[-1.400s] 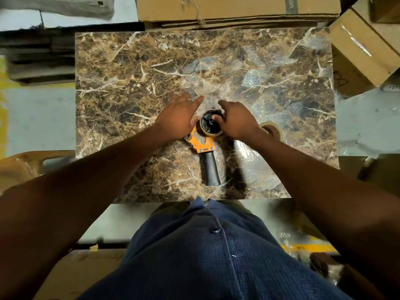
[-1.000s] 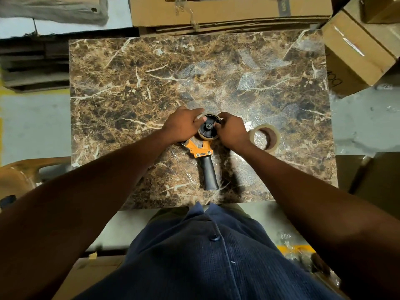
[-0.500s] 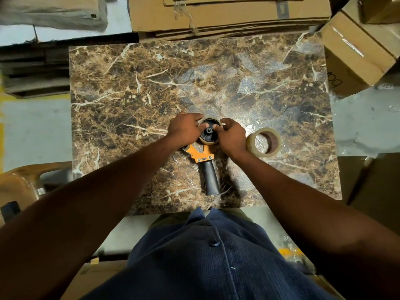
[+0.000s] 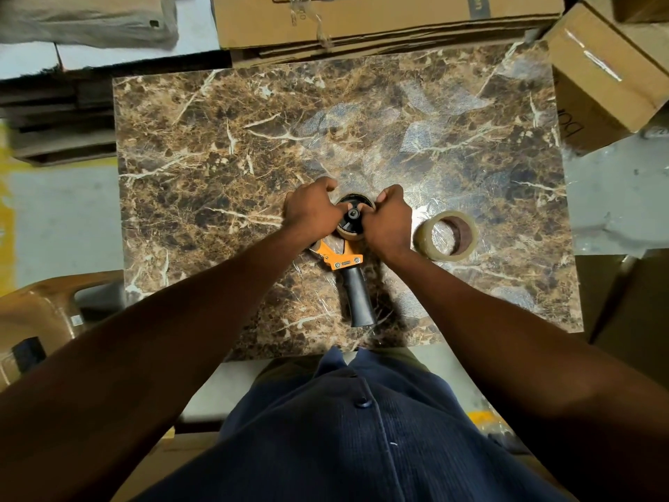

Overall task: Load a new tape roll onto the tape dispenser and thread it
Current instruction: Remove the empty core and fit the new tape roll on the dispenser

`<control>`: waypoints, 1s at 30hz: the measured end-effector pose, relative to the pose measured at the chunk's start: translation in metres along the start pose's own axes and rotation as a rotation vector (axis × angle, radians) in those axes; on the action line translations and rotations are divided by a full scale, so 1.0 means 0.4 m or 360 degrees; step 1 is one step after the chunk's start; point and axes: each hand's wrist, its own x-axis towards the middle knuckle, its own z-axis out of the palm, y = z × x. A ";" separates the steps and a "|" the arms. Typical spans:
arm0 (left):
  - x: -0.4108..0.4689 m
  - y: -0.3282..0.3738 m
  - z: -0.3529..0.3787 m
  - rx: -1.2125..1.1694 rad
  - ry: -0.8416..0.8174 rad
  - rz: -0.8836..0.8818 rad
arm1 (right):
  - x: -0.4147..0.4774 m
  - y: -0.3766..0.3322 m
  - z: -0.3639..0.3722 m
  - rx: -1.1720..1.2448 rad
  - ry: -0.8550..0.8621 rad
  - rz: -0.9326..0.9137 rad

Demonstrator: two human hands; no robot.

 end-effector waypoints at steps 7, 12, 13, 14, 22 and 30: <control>-0.002 0.006 -0.006 0.0015 -0.0014 0.0038 | -0.002 -0.009 0.002 -0.0019 0.0056 0.0035; -0.013 -0.003 -0.006 -0.0007 -0.0045 0.0044 | -0.015 -0.010 -0.008 -0.0085 0.0059 -0.0002; -0.015 -0.003 -0.007 -0.0003 -0.0042 0.0061 | -0.017 -0.005 -0.007 -0.0071 0.0047 -0.0016; -0.018 -0.003 -0.009 0.0006 -0.0047 0.0082 | -0.019 -0.001 -0.009 -0.0039 0.0026 -0.0032; -0.026 -0.010 -0.065 -0.0292 -0.0442 0.0085 | -0.011 0.034 -0.030 0.0225 -0.0166 0.0024; -0.022 0.011 -0.078 -0.0173 -0.0534 0.0061 | -0.018 0.021 -0.013 0.0172 -0.0117 0.0031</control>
